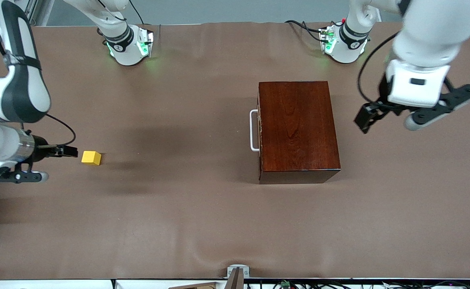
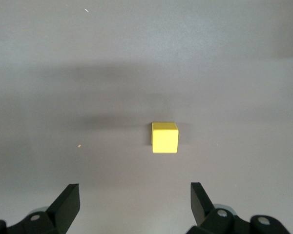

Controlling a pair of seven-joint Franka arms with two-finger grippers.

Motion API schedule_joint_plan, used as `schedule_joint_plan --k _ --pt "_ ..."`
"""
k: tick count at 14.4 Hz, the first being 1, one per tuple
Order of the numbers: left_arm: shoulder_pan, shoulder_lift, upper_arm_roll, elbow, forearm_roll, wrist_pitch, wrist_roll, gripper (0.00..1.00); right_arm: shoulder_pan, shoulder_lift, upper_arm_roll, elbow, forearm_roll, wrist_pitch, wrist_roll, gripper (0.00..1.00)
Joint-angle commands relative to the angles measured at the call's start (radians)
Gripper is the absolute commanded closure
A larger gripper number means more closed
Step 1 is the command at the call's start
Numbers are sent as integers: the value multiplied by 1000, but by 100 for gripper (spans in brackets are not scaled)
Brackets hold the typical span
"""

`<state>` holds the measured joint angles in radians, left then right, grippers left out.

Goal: Open drawer, take yellow block, close drawer

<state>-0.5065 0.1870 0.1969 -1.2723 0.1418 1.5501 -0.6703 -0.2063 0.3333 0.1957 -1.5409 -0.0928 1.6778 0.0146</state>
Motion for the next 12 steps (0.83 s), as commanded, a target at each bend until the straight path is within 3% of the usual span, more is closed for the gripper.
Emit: schedule_joint_plan --k 1,5,10,11,12 --pt "87 -52 -16 -33 -45 -28 203 0 2 -10 5 103 28 -113 1 0" --pt "152 -78 -14 -33 -77 -74 369 0 40 -78 7 172 64 -205 2 0" --pt "177 -80 -16 -39 -105 -85 508 0 134 -175 7 182 65 -245 12 0" --pt "204 -87 -30 -58 -106 -85 535 0 154 -195 7 182 65 -244 12 0" --pt "259 -109 -90 -87 -108 -82 567 0 165 -206 5 185 71 -245 10 0"
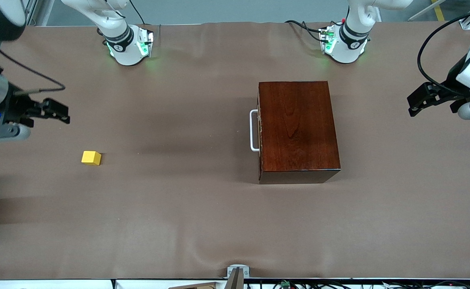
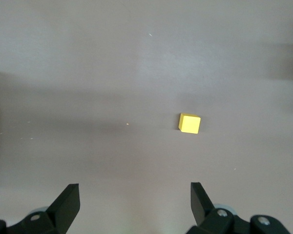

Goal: Open drawer, take yellow block, close drawer

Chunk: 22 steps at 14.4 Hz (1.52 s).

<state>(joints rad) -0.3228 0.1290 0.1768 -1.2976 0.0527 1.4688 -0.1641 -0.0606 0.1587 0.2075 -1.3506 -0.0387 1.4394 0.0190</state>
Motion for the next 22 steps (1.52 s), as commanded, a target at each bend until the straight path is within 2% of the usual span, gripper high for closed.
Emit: schedule_joint_plan --k 1,3,9,12,16,18,19,22 --pt "138 -75 -135 -95 -19 7 66 0 19 -42 -7 -1 32 -10 4 0" --pt "182 -115 -189 -153 -17 8 66 0 10 -56 -19 4 109 -37 9 0" --pt "399 -218 -416 -298 -17 42 69 0 10 -64 -26 2 99 -70 4 0" --pt "464 -236 -473 -313 -17 42 71 0 4 -64 -31 2 97 -70 -8 0" --pt "447 -226 -444 -257 -17 22 75 0 10 -68 -88 -4 95 -71 -42 0" --pt "450 -223 -442 -249 -19 22 92 0 68 -93 -178 -15 88 -70 -102 0" --pt "452 -223 -442 -249 -28 21 94 0 79 -97 -184 -25 88 -70 -102 0" --pt "461 -221 -436 -250 -70 -13 92 0 74 -134 -154 -79 14 -54 -105 0"
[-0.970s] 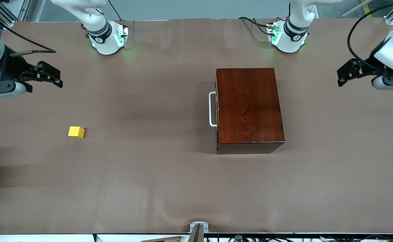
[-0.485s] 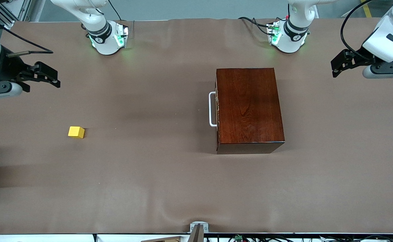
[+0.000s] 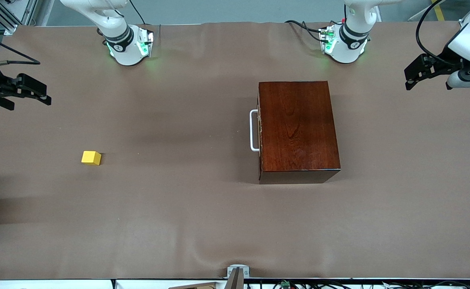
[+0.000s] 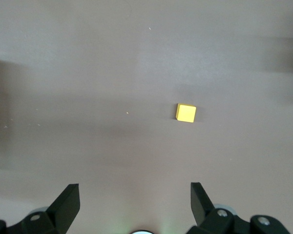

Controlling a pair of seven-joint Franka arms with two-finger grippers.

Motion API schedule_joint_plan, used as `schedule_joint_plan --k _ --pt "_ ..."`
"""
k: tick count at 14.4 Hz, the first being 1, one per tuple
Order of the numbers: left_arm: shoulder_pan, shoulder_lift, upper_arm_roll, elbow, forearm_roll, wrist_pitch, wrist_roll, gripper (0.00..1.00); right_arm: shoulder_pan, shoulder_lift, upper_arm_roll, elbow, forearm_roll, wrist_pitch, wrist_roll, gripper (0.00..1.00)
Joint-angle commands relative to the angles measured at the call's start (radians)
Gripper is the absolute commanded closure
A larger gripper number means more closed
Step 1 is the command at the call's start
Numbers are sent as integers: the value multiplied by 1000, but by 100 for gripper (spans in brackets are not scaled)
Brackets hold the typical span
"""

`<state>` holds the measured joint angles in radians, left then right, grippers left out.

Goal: Open drawer, take yellow block, close drawer

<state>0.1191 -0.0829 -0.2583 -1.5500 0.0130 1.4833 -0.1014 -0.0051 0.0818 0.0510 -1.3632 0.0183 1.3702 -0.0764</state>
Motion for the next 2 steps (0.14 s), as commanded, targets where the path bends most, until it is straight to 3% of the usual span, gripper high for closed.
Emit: schedule_joint_plan --k 1,2 --pt "19 -8 -1 2 -30 -28 28 0 19 -69 4 -83 -44 23 -9 0" --pt "19 -5 -1 2 -28 -29 22 0 19 -79 4 -99 -44 27 -9 0"
